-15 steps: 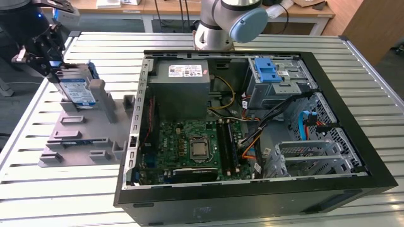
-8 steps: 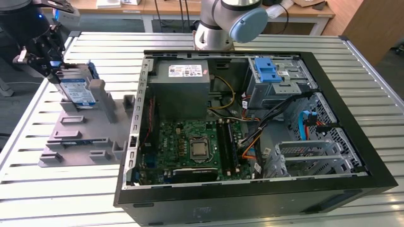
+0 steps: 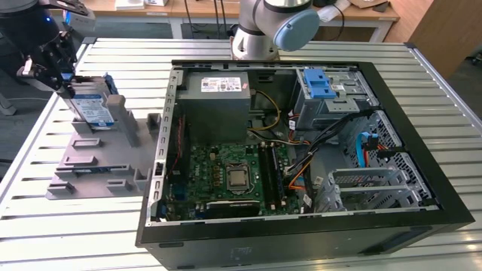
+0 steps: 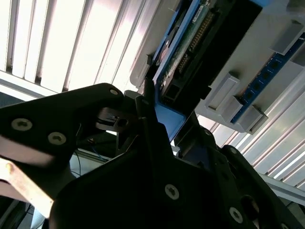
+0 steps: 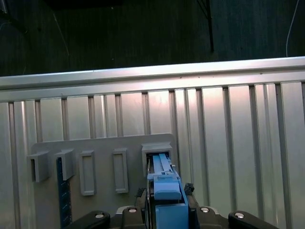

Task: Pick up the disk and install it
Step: 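Pick up the disk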

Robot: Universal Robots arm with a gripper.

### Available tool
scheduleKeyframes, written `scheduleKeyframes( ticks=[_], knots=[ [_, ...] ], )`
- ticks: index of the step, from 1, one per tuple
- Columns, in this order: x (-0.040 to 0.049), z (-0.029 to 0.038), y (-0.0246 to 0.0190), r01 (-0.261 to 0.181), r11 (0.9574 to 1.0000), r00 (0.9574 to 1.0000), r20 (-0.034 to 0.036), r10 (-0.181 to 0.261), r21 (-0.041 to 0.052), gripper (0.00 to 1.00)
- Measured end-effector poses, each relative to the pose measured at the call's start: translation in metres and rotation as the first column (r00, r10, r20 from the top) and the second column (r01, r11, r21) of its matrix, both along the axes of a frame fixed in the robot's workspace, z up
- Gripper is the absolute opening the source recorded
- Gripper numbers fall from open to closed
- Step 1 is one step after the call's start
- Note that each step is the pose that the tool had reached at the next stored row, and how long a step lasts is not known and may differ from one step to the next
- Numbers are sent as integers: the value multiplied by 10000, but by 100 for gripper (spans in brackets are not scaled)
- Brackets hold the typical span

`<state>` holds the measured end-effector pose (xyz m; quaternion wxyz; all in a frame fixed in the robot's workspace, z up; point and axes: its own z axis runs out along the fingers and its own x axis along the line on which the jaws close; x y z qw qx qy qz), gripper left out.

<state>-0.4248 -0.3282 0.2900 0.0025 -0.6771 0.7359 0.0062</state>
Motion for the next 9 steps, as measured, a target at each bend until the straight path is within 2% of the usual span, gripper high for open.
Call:
scheduleKeyframes(
  ticks=[3, 4, 9],
  knots=[
    [0, 0, 0, 0, 10000, 10000, 0, 0, 0, 41],
    [0, 0, 0, 0, 10000, 10000, 0, 0, 0, 37],
    [0, -1, 0, -5, 10000, 10000, 0, 5, 0, 37]
  ],
)
